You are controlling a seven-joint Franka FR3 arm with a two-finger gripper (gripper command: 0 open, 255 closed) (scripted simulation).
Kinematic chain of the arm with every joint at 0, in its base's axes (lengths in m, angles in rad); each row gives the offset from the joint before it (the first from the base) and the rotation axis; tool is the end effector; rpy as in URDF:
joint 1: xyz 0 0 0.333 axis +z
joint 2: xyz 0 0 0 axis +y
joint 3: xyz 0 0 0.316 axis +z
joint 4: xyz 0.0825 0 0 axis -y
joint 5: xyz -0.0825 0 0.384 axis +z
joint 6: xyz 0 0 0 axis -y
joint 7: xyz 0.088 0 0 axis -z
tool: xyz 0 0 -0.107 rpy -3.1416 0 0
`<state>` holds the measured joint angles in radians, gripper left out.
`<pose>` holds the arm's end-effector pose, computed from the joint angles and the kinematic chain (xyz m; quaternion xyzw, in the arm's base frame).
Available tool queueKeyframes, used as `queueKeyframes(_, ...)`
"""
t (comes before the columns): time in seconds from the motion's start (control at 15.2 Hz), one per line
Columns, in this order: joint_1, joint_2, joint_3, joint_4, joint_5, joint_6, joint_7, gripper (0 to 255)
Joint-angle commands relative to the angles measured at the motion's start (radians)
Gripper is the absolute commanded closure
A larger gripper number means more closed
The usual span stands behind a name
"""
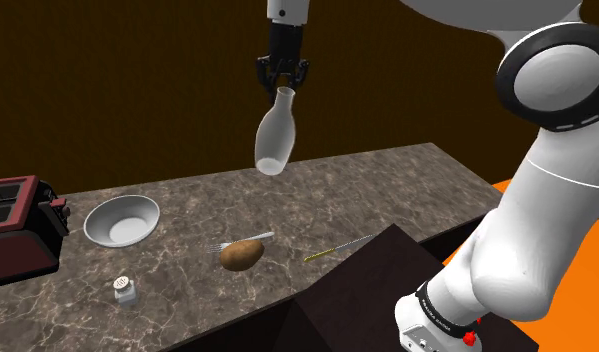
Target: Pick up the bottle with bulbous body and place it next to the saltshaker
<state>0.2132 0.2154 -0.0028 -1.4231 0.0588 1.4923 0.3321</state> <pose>0.5935 0.1337 0.5619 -0.9951 0.0605 0.0781 0.0085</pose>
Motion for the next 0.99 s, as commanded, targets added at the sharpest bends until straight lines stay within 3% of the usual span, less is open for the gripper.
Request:
queueKeyframes(0.0, 0.027, -0.006, 0.017, -0.027, 0.003, 0.025, 0.044, 255)
queueKeyframes(0.46, 0.117, 0.014, 0.078, -0.063, 0.009, 0.091, 0.19, 255)
queueKeyframes(0.92, 0.211, 0.084, 0.132, -0.029, 0.006, 0.139, 0.333, 255)
